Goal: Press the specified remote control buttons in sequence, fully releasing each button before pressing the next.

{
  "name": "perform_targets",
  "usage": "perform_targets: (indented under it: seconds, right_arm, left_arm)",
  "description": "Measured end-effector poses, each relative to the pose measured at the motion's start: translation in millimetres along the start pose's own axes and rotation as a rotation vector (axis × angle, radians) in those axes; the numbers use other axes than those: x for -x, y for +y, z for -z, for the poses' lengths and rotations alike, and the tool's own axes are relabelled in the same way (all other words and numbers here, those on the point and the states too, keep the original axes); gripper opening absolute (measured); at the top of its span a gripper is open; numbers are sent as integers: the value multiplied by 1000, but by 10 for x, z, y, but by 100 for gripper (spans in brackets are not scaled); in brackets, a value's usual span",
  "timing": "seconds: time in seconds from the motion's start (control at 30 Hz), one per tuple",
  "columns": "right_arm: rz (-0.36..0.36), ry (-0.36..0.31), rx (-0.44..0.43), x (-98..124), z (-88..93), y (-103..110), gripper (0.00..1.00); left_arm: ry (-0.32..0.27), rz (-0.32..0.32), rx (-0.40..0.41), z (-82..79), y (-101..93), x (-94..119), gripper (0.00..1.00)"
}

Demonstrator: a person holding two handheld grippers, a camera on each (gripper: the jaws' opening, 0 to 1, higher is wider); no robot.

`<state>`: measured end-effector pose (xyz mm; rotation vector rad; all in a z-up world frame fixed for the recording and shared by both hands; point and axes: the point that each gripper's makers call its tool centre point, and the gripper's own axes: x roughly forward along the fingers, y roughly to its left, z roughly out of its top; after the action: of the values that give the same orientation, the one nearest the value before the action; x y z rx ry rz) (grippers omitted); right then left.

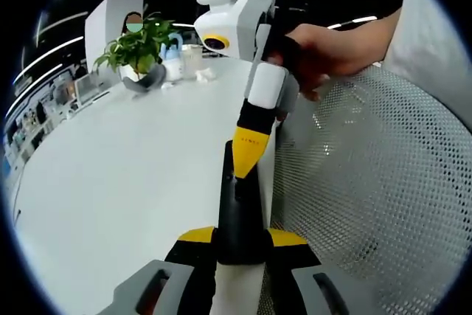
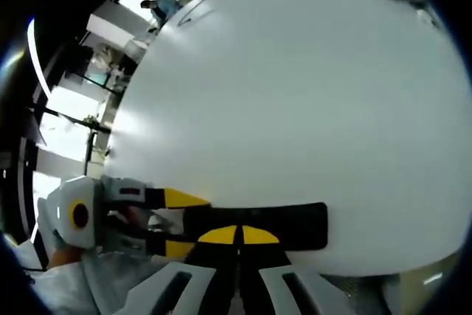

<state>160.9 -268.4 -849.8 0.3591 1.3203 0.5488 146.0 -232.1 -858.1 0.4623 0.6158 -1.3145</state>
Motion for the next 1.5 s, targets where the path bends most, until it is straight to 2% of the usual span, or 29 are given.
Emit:
perform_targets:
  seconds: [0.17,0.3,0.83,0.97,1.27,1.5]
  right_arm:
    - [-4,-2,1,-3,-2,-1,0]
    - [12,-16,42,-7,-8,10,0]
    - [36,-26,95,-14,-29,7,0]
    - [20,-18,31,1,-25,-15,0]
    - [36,5,-50,43,18,-78,0]
    - [47,39,-44,38,76,-57,0]
  left_arm:
    - [-3,-1,-1,-2,-3,2,25]
    - [-6,-3,3,-3,-4,3,25]
    - [-4,-10,-1,-3,4,0,25]
    - [-4,-9,-4,-1,5,3,25]
    - [-6,-9,-6,0,7,2,25]
    - [-10,-8,-2,-1,7,1,25]
